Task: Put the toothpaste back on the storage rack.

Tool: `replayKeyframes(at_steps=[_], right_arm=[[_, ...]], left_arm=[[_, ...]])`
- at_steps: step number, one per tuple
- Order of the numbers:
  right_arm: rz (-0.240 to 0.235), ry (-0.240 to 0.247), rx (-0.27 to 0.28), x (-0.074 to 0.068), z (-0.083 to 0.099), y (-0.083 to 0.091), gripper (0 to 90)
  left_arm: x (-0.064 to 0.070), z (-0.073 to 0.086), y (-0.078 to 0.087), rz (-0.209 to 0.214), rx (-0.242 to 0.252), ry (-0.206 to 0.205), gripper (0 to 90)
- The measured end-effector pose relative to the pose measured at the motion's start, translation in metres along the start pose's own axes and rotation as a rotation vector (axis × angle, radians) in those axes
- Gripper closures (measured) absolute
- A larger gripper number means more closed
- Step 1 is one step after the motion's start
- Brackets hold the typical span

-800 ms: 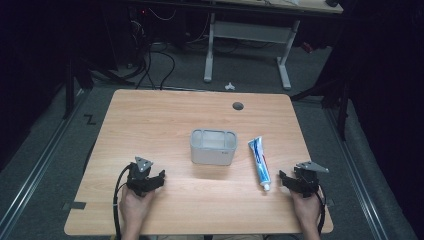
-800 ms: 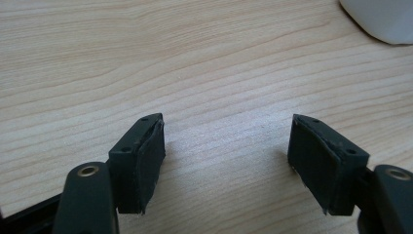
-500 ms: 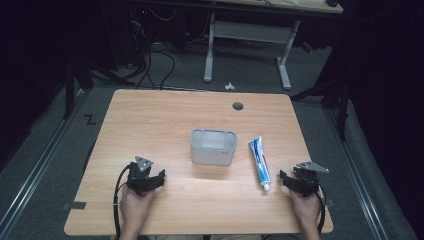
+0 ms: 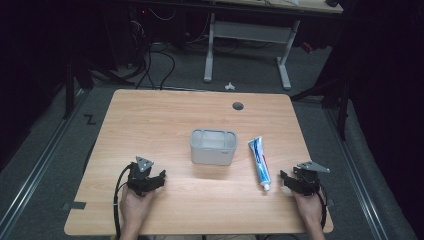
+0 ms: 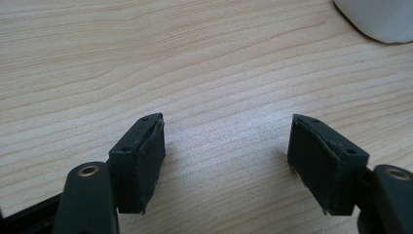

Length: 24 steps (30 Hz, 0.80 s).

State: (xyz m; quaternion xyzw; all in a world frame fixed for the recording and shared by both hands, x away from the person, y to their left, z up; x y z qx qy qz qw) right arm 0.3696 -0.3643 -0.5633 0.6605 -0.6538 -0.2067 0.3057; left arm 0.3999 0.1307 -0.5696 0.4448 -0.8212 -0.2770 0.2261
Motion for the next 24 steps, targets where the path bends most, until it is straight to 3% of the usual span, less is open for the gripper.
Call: replayKeyframes(at_steps=[10,24], right_arm=[[-0.007,-0.009,0.005,0.000,0.000,0.006,46.3],[-0.075,-0.004,0.042,-0.006,0.005,0.027,46.5]], left_arm=[[0.000,0.000,0.000,0.000,0.000,-0.001,30.2],[0.000,0.001,0.001,0.000,-0.001,-0.001,30.2]])
Point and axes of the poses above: each handheld gripper's, and its own axes: y roughly backward along the jaws, z roughly out of its underside, x roughly to its right, the point moved 5 cm from there along -y, roughly forward along the jaws, and after that the axes turned 10 degrees about z, right-handed, at the moved point
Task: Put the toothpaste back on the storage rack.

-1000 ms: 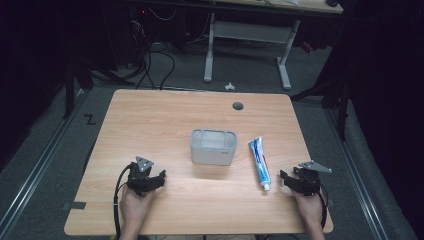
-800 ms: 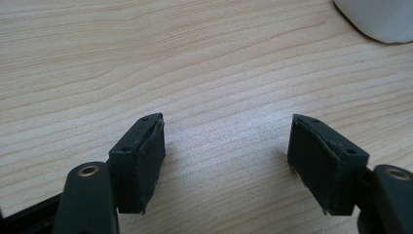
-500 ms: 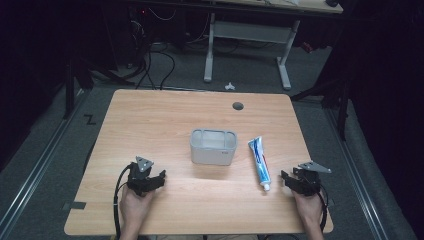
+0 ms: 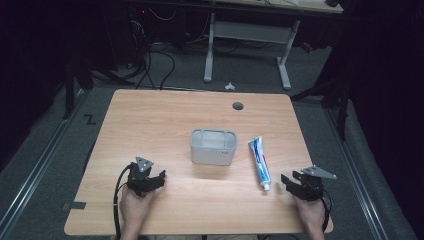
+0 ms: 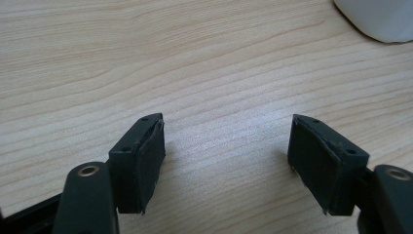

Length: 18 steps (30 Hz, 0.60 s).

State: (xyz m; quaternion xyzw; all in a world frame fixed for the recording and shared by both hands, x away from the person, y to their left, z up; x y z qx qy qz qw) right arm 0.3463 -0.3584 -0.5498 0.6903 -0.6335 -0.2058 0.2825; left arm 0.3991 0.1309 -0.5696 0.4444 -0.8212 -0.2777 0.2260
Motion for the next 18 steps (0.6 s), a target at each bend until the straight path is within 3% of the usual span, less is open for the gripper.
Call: replayKeyframes(at_steps=[18], right_arm=[[-0.036,0.014,0.064,-0.032,0.000,0.026,48.2]], left_arm=[[0.000,0.000,0.000,0.001,0.000,-0.001,29.9]])
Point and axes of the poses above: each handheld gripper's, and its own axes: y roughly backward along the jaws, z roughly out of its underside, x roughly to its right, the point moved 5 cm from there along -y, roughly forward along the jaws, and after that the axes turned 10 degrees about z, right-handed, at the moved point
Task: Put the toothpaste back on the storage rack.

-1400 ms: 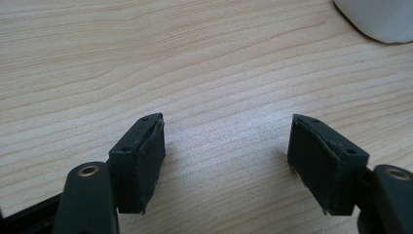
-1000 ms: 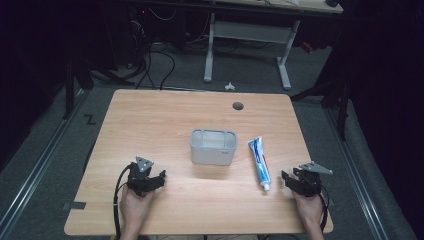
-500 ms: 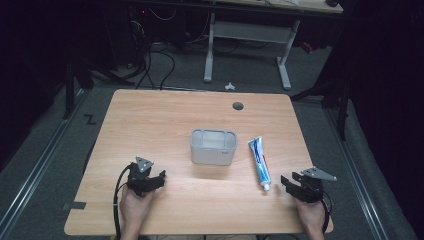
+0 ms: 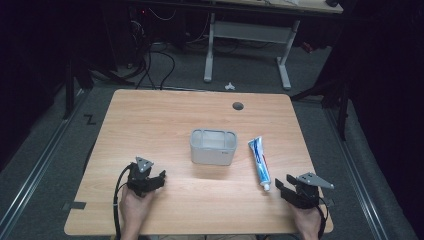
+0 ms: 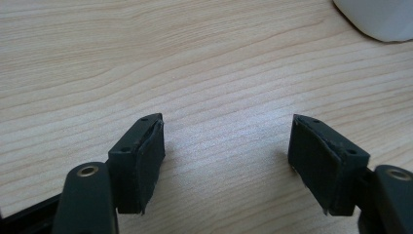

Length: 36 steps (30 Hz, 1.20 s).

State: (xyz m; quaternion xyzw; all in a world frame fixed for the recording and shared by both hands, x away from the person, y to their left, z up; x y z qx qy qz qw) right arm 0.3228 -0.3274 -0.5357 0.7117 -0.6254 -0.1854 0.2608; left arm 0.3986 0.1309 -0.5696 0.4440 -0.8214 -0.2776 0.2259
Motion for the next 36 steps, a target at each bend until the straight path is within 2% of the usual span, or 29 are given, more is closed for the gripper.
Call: replayKeyframes(at_steps=[9,12,21,26,31,36], right_arm=[[-0.012,0.046,0.013,-0.014,-0.012,0.003,48.0],[-0.014,0.050,0.018,-0.017,-0.019,0.003,47.8],[-0.019,0.102,0.020,-0.030,-0.044,-0.006,48.0],[-0.015,0.118,0.008,-0.034,-0.052,-0.012,47.9],[-0.015,0.113,-0.013,-0.033,-0.061,-0.018,47.0],[-0.002,0.123,-0.066,-0.029,-0.072,-0.028,44.1]], left_arm=[[0.000,0.000,0.000,0.002,0.000,-0.002,29.9],[0.000,0.000,0.000,0.004,0.001,-0.003,29.9],[0.001,0.000,0.000,0.007,-0.001,-0.004,29.9],[0.001,0.000,0.000,0.008,0.001,-0.005,29.9],[0.001,0.000,0.000,0.008,0.000,-0.006,29.9],[0.001,0.000,0.000,0.008,0.000,-0.006,29.9]])
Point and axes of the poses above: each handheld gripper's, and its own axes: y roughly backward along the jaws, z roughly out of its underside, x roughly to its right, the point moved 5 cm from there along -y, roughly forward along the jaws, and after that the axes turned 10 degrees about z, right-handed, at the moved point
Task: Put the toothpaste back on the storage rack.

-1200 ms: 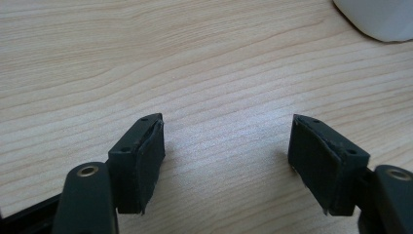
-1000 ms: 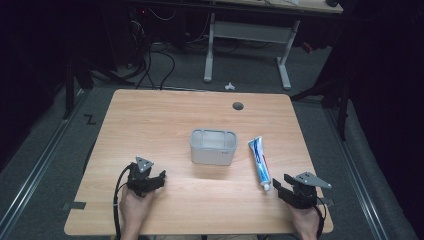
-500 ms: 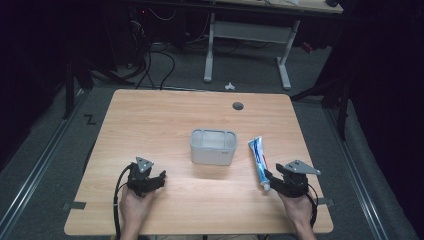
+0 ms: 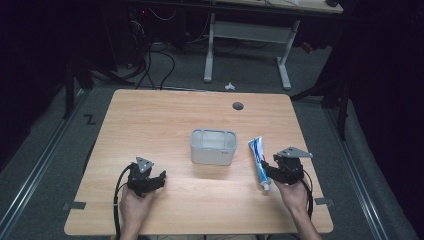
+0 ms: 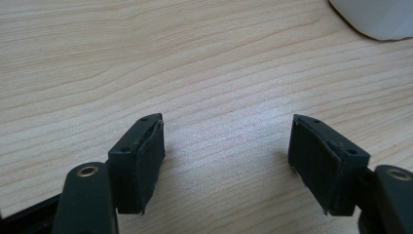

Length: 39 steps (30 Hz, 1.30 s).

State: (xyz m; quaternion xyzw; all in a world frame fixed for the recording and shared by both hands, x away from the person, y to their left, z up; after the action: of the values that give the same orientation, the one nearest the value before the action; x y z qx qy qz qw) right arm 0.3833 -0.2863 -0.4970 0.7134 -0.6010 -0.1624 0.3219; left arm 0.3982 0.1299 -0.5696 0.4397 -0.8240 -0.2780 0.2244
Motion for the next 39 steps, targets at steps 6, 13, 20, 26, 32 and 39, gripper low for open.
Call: replayKeyframes(at_steps=[6,13,20,26,32,39], right_arm=[[0.015,0.022,-0.048,0.001,-0.011,-0.010,41.1],[0.015,0.031,-0.086,0.003,-0.022,-0.024,39.9],[0.026,0.031,-0.148,0.004,-0.026,-0.043,39.6],[0.024,0.017,-0.186,0.006,-0.027,-0.051,35.3],[0.015,0.023,-0.226,0.005,-0.031,-0.060,33.7],[-0.003,0.002,-0.286,0.005,-0.031,-0.073,33.1]], left_arm=[[0.000,0.000,0.000,0.000,0.000,0.000,29.9],[0.000,0.000,0.000,0.000,0.000,0.000,29.8],[0.000,0.000,0.000,0.000,0.000,0.000,29.9],[0.000,0.000,0.000,0.000,0.000,0.000,29.8],[0.000,0.000,0.000,-0.001,0.000,-0.001,29.8],[0.000,0.000,0.000,-0.001,0.000,-0.001,29.8]])
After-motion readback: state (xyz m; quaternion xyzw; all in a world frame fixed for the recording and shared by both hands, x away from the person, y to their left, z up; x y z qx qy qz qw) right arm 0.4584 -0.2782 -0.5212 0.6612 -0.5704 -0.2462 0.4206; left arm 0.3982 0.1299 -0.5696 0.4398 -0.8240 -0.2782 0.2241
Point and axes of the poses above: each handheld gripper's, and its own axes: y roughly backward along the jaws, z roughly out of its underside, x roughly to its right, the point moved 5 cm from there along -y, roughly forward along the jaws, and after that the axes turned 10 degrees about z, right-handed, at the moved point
